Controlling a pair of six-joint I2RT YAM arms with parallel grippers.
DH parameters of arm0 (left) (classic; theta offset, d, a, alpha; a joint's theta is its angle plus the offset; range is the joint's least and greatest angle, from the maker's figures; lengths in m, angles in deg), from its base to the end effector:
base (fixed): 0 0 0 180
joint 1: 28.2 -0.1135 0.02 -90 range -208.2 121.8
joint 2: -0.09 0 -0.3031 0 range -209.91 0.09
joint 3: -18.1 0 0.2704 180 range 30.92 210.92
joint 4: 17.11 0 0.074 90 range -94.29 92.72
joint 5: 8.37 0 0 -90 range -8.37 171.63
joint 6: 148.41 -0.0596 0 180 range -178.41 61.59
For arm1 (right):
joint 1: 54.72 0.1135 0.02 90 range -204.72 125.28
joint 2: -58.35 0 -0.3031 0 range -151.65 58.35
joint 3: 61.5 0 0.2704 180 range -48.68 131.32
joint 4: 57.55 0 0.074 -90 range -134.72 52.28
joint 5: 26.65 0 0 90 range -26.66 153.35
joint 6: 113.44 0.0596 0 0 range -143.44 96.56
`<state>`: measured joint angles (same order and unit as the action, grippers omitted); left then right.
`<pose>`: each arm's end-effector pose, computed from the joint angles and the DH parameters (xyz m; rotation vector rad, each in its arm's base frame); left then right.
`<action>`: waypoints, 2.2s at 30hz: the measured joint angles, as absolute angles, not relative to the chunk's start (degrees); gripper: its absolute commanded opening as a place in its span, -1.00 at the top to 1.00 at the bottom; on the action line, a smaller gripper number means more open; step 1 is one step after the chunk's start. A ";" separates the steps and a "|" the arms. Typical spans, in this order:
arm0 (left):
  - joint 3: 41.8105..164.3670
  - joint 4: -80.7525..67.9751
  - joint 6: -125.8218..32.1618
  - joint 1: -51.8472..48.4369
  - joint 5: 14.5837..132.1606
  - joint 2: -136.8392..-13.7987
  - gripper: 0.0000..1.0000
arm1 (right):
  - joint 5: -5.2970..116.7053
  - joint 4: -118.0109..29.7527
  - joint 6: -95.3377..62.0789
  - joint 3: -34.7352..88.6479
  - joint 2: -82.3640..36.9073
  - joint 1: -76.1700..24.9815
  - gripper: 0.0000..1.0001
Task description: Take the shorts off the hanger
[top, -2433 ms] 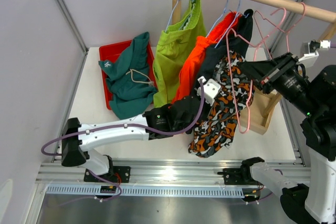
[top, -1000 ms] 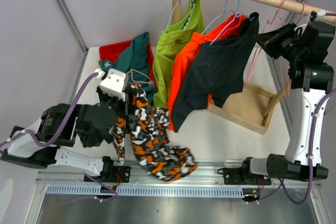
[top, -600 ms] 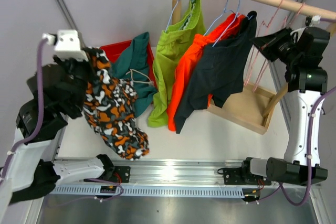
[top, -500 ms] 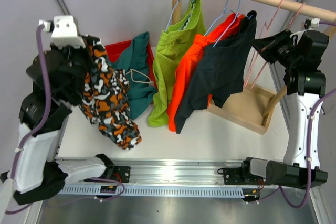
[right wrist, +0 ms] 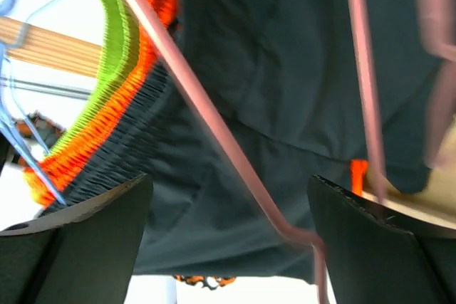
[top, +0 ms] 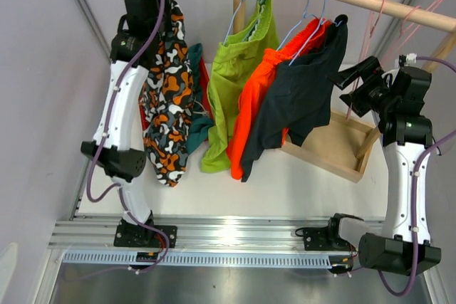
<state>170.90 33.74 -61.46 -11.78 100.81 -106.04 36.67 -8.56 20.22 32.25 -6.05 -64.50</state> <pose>0.4081 -0.0999 0.5919 0.0232 1.6404 0.0966 0.2456 -0.0152 0.4766 0.5824 1.8778 0.8381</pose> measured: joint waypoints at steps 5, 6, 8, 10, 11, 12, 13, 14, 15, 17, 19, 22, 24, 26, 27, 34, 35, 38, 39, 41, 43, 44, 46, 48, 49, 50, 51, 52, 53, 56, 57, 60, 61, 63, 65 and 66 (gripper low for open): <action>168.08 30.13 -60.93 -14.16 99.41 -111.63 -0.19 | 36.63 -5.13 18.34 31.64 -2.42 -64.66 -0.99; 167.25 29.87 -60.78 -14.58 99.35 -112.36 -0.68 | 36.65 -4.50 17.90 31.64 -1.11 -64.66 -0.99; 166.31 29.30 -59.91 -15.19 99.35 -113.84 -0.98 | 36.65 -3.25 17.18 31.85 1.89 -64.70 -0.99; 166.03 29.32 -58.38 -15.49 99.39 -115.22 -0.98 | 36.65 -1.55 16.91 32.90 4.57 -64.68 -0.99; 165.92 29.54 -57.98 -15.54 99.48 -115.83 -0.98 | 36.67 -0.91 16.87 33.78 5.60 -64.52 -0.99; 165.66 29.87 -57.57 -15.52 99.57 -116.20 -0.99 | 36.71 -0.52 16.89 34.78 6.58 -64.31 -0.99; 165.18 30.35 -57.13 -15.52 99.70 -116.27 -0.98 | 36.73 -0.17 16.91 35.83 7.37 -64.15 -0.99; 164.28 30.61 -56.72 -15.52 99.94 -116.22 -0.98 | 36.73 0.36 16.98 37.08 7.94 -63.93 -0.99; 163.56 30.83 -56.32 -15.52 100.16 -115.90 -0.98 | 36.73 0.53 17.02 38.02 8.27 -63.78 -0.99; 161.00 31.33 -55.51 -15.47 100.64 -114.50 -0.98 | 36.71 0.88 17.26 40.53 9.08 -63.54 -0.99; 157.92 32.73 -54.70 -15.49 100.77 -111.92 -0.98 | 36.67 0.77 17.57 43.09 9.01 -63.34 -0.99; 152.41 34.74 -53.24 -15.47 100.35 -105.69 -0.99 | 36.34 0.38 18.31 45.23 8.09 -63.17 -0.99; 147.14 35.68 -52.30 -15.47 99.48 -99.24 -0.98 | 35.64 -0.23 18.79 46.43 6.58 -63.06 -0.98; 139.10 34.35 -51.71 -15.36 98.39 -91.00 -0.98 | 35.14 -1.52 19.67 47.15 4.49 -62.84 -0.98; 134.01 33.74 -51.34 -15.28 97.60 -85.91 -0.98 | 35.01 -2.55 20.13 47.63 3.09 -62.58 -0.97; 110.16 30.24 -51.32 -13.70 93.29 -61.54 -0.99 | 35.55 -11.19 22.05 51.70 -9.85 -57.64 -0.94; 108.24 29.65 -51.25 -13.33 93.05 -60.05 -0.98 | 35.97 -11.88 22.09 52.27 -11.95 -56.63 -0.93; 103.50 29.01 -50.64 -12.98 92.35 -57.36 -0.98 | 37.74 -13.02 21.92 53.62 -16.69 -53.55 -0.91; 102.05 29.08 -50.29 -12.98 92.00 -57.01 -0.98 | 38.83 -13.26 21.81 54.21 -18.33 -52.07 -0.90; 99.87 29.12 -49.72 -12.96 91.52 -56.62 -0.98 | 39.99 -13.65 21.72 54.67 -19.93 -50.47 -0.86; 98.10 28.95 -49.33 -12.94 91.02 -56.12 -0.98 | 40.97 -14.00 21.72 55.26 -21.13 -49.22 -0.79; 97.51 28.93 -49.28 -12.94 90.82 -55.88 -0.99 | 41.50 -14.40 21.72 55.44 -21.63 -48.81 -0.75; 95.91 28.16 -49.26 -12.94 90.41 -54.81 -0.98 | 42.48 -15.18 21.72 56.14 -22.70 -48.11 -0.54; 94.64 27.53 -49.22 -12.94 90.21 -53.60 -0.98 | 43.47 -15.99 21.70 56.62 -23.67 -47.43 -0.40; 94.03 27.09 -49.18 -12.94 90.17 -52.99 -0.99 | 43.93 -16.34 21.66 56.81 -24.21 -47.04 -0.35; 93.49 26.68 -49.15 -12.94 90.08 -52.51 -0.98 | 44.52 -16.69 21.57 56.88 -24.65 -46.60 -0.23; 93.11 26.41 -49.11 -12.94 89.99 -52.16 -0.99 | 44.97 -16.85 21.44 56.88 -25.04 -46.10 -0.16; 92.70 25.95 -48.98 -12.94 89.97 -51.97 -0.98 | 45.48 -16.98 21.44 56.88 -25.44 -45.57 0.02; 92.35 25.63 -48.89 -12.94 89.97 -51.86 -0.98 | 46.05 -17.17 21.31 56.88 -25.79 -45.16 0.12; 91.23 24.60 -48.83 -12.94 89.95 -51.86 -0.98 | 47.18 -17.59 20.72 56.88 -26.62 -43.89 0.49; 90.69 24.18 -48.83 -12.94 89.95 -51.86 -0.98 | 47.62 -17.65 20.61 56.88 -26.79 -43.54 0.65; 89.81 23.66 -48.83 -12.94 89.95 -51.86 -0.98 | 48.56 -17.92 20.74 56.88 -26.94 -42.97 1.00; 89.62 23.55 -48.83 -12.94 89.95 -51.86 -0.99 | 48.97 -17.63 20.70 56.88 -26.94 -42.86 1.00; 89.22 23.07 -48.83 -12.94 89.95 -51.86 -0.98 | 49.63 -17.57 20.56 56.88 -26.94 -42.82 1.00; 88.94 22.83 -48.83 -12.94 89.93 -51.86 -0.98 | 50.09 -17.44 20.41 56.88 -26.92 -42.78 1.00; 88.90 22.78 -48.83 -12.94 89.93 -51.86 -0.98 | 50.35 -17.37 20.37 56.88 -26.92 -42.78 1.00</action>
<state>88.90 22.78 -48.83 -12.94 89.93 -51.86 50.35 -17.37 20.37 56.88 -26.92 -42.78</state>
